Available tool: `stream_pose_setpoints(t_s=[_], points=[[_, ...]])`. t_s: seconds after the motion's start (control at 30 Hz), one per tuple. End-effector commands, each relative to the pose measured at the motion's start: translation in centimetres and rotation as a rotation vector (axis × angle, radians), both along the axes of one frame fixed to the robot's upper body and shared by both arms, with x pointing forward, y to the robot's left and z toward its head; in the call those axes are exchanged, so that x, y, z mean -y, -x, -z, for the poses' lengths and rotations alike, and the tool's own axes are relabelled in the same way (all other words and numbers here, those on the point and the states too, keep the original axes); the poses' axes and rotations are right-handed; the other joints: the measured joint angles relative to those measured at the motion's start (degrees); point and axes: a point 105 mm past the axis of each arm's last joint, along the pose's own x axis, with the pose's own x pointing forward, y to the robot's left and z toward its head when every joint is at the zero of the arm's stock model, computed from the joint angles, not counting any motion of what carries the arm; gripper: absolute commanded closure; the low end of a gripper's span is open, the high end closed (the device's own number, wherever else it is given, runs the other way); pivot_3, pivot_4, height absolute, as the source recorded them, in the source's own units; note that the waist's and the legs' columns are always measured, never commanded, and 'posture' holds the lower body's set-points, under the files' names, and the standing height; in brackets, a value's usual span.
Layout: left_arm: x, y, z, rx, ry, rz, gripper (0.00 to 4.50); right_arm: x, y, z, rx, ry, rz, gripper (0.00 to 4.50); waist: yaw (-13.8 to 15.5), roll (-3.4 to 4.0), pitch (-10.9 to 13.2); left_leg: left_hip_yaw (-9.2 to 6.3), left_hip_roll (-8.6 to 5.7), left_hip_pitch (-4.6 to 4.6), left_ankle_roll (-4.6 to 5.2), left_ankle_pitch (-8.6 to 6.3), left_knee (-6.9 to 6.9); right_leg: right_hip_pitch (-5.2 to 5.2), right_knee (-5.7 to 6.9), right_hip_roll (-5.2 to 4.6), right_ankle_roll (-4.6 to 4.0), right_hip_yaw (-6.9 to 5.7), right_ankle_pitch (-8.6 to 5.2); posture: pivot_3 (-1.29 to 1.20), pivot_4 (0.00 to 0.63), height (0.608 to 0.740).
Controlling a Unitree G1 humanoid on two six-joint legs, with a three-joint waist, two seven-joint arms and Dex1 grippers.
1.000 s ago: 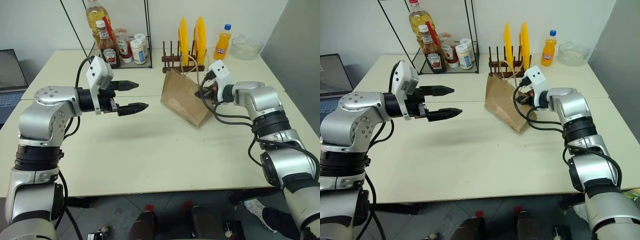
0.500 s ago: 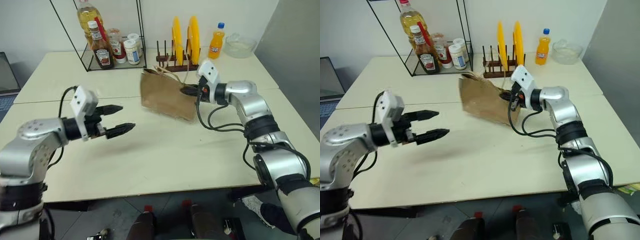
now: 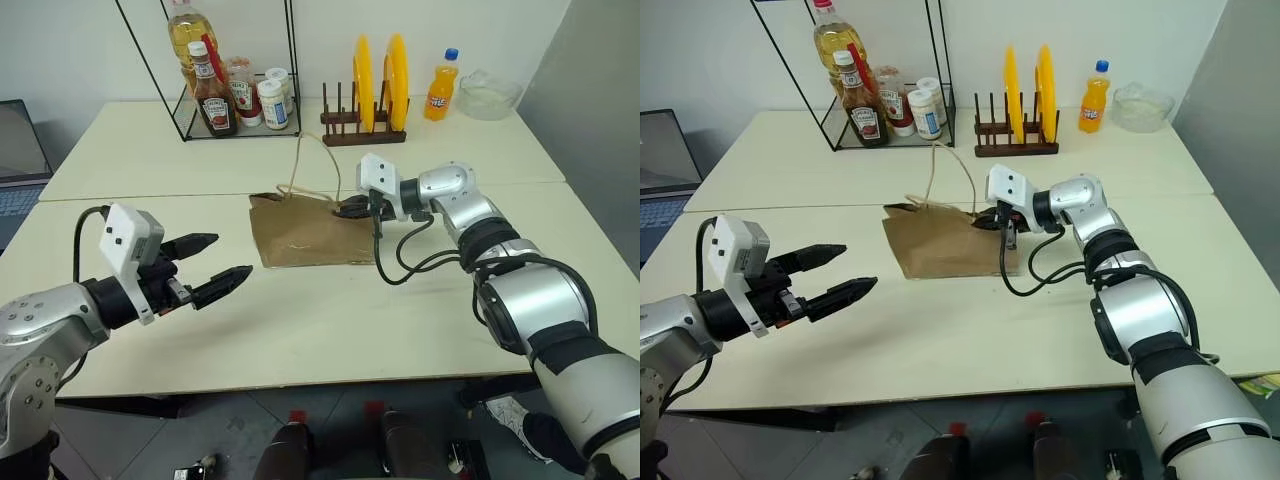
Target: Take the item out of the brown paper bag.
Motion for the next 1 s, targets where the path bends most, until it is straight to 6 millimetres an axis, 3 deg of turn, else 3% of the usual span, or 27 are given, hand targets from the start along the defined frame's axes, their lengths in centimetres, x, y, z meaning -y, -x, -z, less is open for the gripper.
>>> stream_pose_setpoints(t_s=[0.03,0.27,0.63,0.83,1.0], points=[[0.2,0.1,-1.2,0.052,0.003,-0.007,0.00,-0.4,-0.6,-2.2,0.122,-0.003,0.021,4.48,0.0,0.00,0.0,-0.01,0.01,0.00,-0.01,0.01,0.00,0.01,0.00,0.01,0.00,-0.01,0.00,0.00,0.150,0.740],[0.5,-0.9,-1.5,0.058,0.007,0.020,0.00,0.0,-1.6,-4.7,0.174,-0.033,0.099,4.48,0.1,0.00,0.0,-0.01,-0.01,-0.01,-0.07,0.04,-0.01,0.01,0.01,0.03,-0.01,-0.01,0.01,0.00,0.150,0.740],[1.2,-1.5,-1.7,0.068,0.005,0.050,0.00,-0.4,-1.9,-3.0,0.180,0.014,0.131,4.48,-0.5,0.00,0.0,0.03,0.00,0.00,-0.10,0.06,-0.02,-0.03,0.01,0.04,-0.02,0.04,0.01,0.00,0.150,0.740],[1.3,-1.3,-1.7,0.068,0.008,0.048,0.00,1.0,-2.4,-3.3,0.200,0.022,0.177,2.41,-0.5,0.00,0.0,0.02,0.00,0.00,-0.10,0.06,-0.02,-0.03,0.01,0.04,-0.02,0.04,0.01,0.00,0.150,0.740],[0.4,-1.7,-2.3,0.072,0.029,0.026,0.00,3.9,-1.9,-4.1,0.127,-0.021,0.150,0.69,-0.4,0.00,0.0,0.03,-0.01,-0.01,-0.10,0.06,-0.01,-0.02,0.00,0.03,-0.02,0.04,0.01,0.00,0.150,0.740]])
